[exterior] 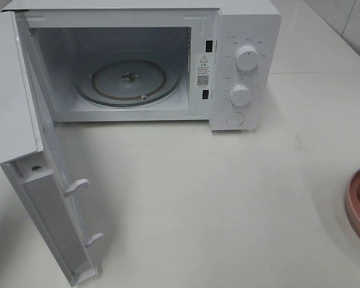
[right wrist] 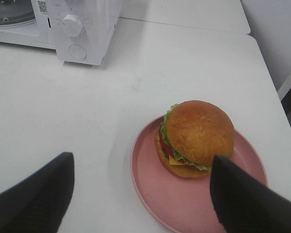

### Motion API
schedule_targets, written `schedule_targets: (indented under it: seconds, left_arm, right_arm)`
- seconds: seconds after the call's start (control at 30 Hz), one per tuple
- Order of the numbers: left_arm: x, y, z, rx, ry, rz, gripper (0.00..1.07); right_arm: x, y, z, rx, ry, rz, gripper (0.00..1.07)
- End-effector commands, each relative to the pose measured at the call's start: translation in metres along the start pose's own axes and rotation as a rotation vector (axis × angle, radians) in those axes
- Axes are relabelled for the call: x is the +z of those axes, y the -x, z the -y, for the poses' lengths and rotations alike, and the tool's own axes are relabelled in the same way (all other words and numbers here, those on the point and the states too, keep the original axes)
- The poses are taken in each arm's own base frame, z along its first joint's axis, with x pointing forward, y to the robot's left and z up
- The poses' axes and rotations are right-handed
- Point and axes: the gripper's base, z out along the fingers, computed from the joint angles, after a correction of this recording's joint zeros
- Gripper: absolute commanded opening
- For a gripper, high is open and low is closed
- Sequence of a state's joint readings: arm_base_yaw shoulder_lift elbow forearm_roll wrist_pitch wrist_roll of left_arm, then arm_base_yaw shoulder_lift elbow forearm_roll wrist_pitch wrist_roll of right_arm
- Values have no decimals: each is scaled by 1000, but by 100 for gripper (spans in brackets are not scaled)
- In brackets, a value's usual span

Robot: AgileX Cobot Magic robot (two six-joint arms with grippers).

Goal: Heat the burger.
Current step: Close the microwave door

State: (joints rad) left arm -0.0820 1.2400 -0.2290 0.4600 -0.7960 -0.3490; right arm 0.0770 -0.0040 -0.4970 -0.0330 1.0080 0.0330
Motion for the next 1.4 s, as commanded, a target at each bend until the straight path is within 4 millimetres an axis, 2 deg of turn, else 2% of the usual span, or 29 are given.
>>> schedule_targets:
  seconds: [0.03, 0.2, 0.37, 0.6, 1.4]
  left_arm:
    - [4, -2, 5, -7, -39, 8, 0]
    - [16, -5, 16, 40, -46, -9, 0]
    - [24, -13, 26, -11, -1, -20, 0]
    - [35, -18, 40, -10, -21, -38, 0]
    - [111, 6, 87, -34, -66, 13, 0]
  right_arm:
    - [-4, -1, 0, -6, -6, 41, 75]
    - [-4, -1, 0, -6, -6, 41, 75]
    - [-4, -1, 0, -6, -6, 41, 75]
    - [-4, -1, 0, -6, -6, 41, 75]
    - [-4, -1, 0, -6, -6, 41, 75]
